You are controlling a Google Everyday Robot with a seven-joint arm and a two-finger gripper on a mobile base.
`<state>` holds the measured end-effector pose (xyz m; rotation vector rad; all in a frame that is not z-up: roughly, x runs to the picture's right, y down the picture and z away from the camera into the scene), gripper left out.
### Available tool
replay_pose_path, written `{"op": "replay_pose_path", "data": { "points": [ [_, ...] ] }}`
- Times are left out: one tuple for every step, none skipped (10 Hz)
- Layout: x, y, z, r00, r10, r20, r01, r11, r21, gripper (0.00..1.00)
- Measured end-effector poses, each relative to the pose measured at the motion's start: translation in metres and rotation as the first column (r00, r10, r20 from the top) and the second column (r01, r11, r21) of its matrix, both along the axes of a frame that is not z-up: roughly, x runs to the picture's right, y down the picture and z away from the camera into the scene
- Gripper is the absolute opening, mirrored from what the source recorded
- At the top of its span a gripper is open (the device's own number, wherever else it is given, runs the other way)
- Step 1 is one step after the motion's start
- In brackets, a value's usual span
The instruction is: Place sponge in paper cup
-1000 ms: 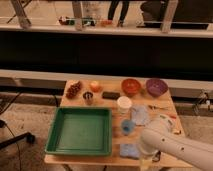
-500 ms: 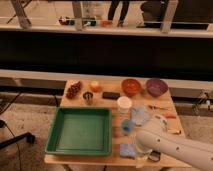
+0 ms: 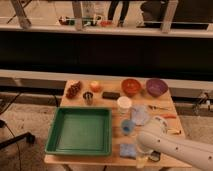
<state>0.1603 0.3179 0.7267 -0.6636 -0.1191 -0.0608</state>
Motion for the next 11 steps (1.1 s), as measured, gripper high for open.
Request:
{"op": "replay_pose_path", "data": {
  "points": [
    [0.000,0.001,0.002,1.000,0.000,0.000,0.000,1.0000,-0.001,0.80],
    [-0.001,0.002,0.003,1.000,0.001,0.003,-0.001,1.0000,-0.004,0.80],
    [-0.005,0.002,0.004,1.000,-0.002,0.008,0.002,1.0000,-0.006,0.80],
    [-0.007,0.003,0.005,1.000,-0.002,0.012,0.002,1.0000,-0.008,0.80],
    [-0.009,0.003,0.005,1.000,0.001,0.013,-0.001,0.9999,-0.011,0.80],
    [-0.011,0.003,0.006,1.000,0.002,0.012,-0.002,0.9999,-0.011,0.80],
    [-0.018,0.002,0.007,1.000,0.002,0.014,-0.002,1.0000,-0.007,0.80],
    [-0.021,0.000,0.007,1.000,0.004,0.011,-0.004,1.0000,0.002,0.80],
    [-0.022,-0.001,0.008,1.000,0.004,0.009,-0.004,1.0000,0.008,0.80],
    [-0.027,-0.002,0.010,1.000,0.006,0.010,-0.006,0.9999,0.015,0.80],
    [-0.029,-0.003,0.012,1.000,0.006,0.011,-0.006,0.9998,0.019,0.80]
  ]
}}
